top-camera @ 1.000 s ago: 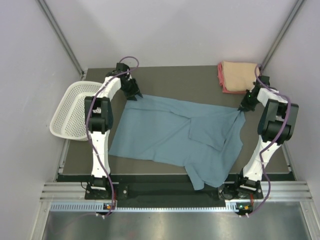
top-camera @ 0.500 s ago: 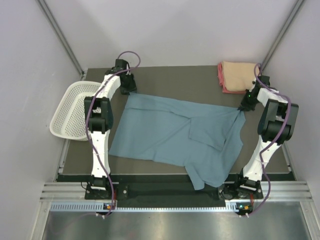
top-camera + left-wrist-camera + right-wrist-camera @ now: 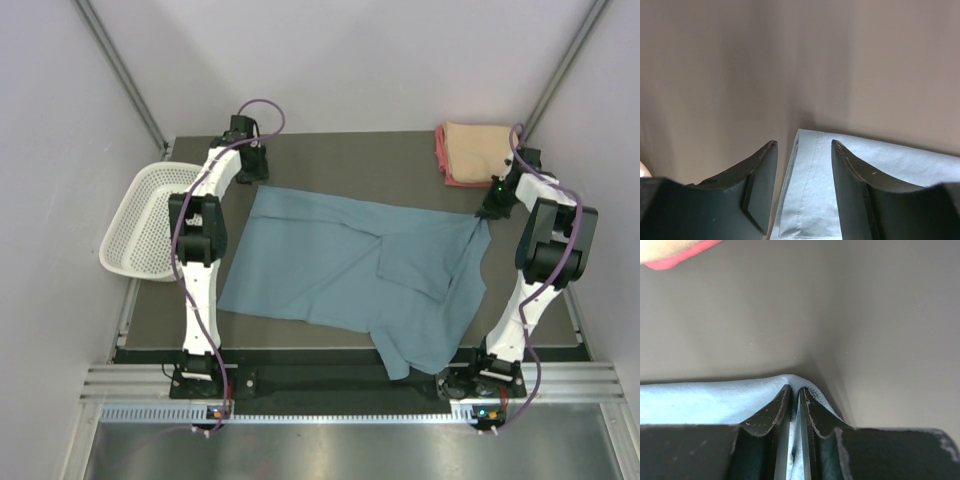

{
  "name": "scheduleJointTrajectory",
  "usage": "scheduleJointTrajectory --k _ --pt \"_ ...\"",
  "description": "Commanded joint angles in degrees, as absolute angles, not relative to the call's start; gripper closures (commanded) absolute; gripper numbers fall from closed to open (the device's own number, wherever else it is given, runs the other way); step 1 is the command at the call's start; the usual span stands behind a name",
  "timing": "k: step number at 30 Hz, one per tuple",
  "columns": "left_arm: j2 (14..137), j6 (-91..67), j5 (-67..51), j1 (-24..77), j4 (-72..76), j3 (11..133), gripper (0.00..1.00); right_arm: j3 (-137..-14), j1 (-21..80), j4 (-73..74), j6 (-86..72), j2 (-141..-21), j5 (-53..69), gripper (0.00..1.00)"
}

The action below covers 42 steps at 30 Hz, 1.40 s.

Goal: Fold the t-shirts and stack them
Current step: Fold the tshirt

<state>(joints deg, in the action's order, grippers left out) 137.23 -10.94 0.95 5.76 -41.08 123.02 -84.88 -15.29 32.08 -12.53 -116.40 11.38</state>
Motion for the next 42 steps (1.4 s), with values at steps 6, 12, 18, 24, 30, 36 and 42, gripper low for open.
scheduleJointTrajectory --k 6,12,18,24,30,36,42 --pt "137.72 -9.58 -1.67 5.97 -39.29 122.08 0.49 -86.48 -15.56 29.97 -11.95 -116.28 12.39 0.87" --pt "139.66 -9.49 -1.85 6.68 -39.11 122.17 0.50 -87.01 -15.56 30.06 -12.13 -116.72 12.39 0.87" --pt "141.24 -9.49 1.73 6.68 -40.34 122.34 0.53 -86.84 -15.56 30.06 -12.13 -116.72 12.22 0.87" --pt "142.03 -9.84 2.46 6.68 -40.69 122.17 0.68 -86.22 -15.38 30.06 -12.39 -116.63 12.04 0.87" --pt "141.77 -10.98 5.45 5.36 -40.34 122.96 1.00 -85.87 -15.29 29.09 -13.01 -116.72 12.13 0.87" --pt "139.66 -13.09 5.27 3.08 -37.01 123.40 1.00 -90.52 -13.46 30.06 -12.66 -119.44 12.39 0.92" --pt "139.65 -13.54 4.31 1.50 -33.23 125.15 1.00 -95.80 -12.13 30.67 -13.18 -121.90 11.25 0.96"
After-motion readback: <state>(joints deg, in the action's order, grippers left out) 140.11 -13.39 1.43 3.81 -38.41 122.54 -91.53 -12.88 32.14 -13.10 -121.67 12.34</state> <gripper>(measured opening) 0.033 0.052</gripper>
